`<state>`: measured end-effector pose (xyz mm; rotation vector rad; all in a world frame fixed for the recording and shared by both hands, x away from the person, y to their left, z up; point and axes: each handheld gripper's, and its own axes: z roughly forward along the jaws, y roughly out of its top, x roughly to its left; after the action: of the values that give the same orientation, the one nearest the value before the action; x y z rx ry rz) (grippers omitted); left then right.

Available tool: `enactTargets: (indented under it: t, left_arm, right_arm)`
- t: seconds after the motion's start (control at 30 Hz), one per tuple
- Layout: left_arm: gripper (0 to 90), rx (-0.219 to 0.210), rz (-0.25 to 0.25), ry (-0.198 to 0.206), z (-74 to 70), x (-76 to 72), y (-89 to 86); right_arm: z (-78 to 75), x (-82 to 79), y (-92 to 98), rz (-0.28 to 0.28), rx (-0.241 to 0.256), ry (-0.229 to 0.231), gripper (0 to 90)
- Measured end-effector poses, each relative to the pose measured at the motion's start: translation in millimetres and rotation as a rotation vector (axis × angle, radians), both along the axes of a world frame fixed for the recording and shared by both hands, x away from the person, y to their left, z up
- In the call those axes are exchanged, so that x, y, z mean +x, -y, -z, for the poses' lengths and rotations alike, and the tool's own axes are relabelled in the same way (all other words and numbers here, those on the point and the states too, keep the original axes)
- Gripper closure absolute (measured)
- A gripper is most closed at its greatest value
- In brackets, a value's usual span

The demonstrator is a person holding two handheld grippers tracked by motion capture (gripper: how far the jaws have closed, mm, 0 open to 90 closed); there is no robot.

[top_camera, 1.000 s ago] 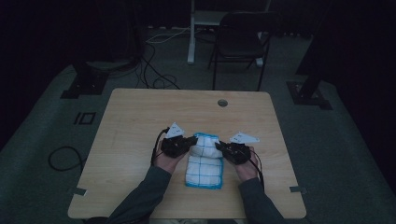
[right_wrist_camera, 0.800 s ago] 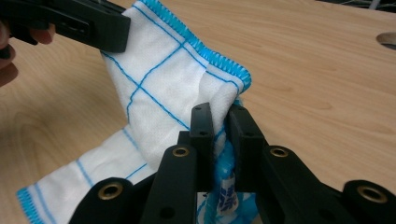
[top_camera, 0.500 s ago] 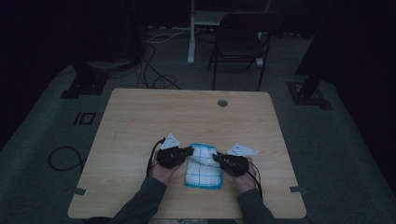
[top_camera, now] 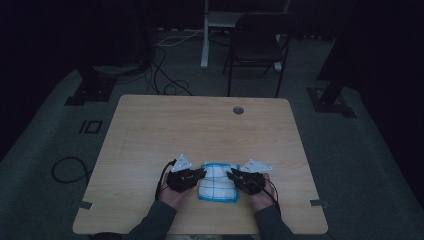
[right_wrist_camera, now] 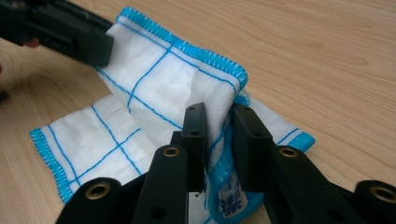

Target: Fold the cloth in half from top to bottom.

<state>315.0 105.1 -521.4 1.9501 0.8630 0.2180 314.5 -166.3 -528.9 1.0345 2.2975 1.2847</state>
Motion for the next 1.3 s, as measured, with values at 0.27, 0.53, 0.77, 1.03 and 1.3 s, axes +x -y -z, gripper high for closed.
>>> enactTargets:
  t: [0.27,0.53,0.77,1.03,1.3]
  left_arm:
    - [76.7,-0.007,0.005,-0.012,1.9,-9.1,-4.8]
    - [75.8,-0.004,0.013,-0.023,4.4,-18.0,-8.1]
    - [75.6,0.008,0.018,-0.052,11.7,-25.1,-11.1]
    - [75.3,-0.045,-0.042,-0.009,-7.9,-17.9,-21.6]
    - [75.4,-0.052,-0.056,0.004,-29.8,10.2,-11.7]
  right_arm:
    - [-5.2,-4.8,4.3,-0.003,0.009,0.005,67.6]
    - [-8.0,-7.8,10.0,0.004,0.005,0.004,59.1]
    - [-9.7,-9.1,11.4,0.001,0.012,0.007,56.2]
    - [-11.8,-11.3,13.1,-0.001,0.015,0.013,55.2]
    - [-11.7,-12.2,13.1,-0.010,0.012,0.009,54.2]
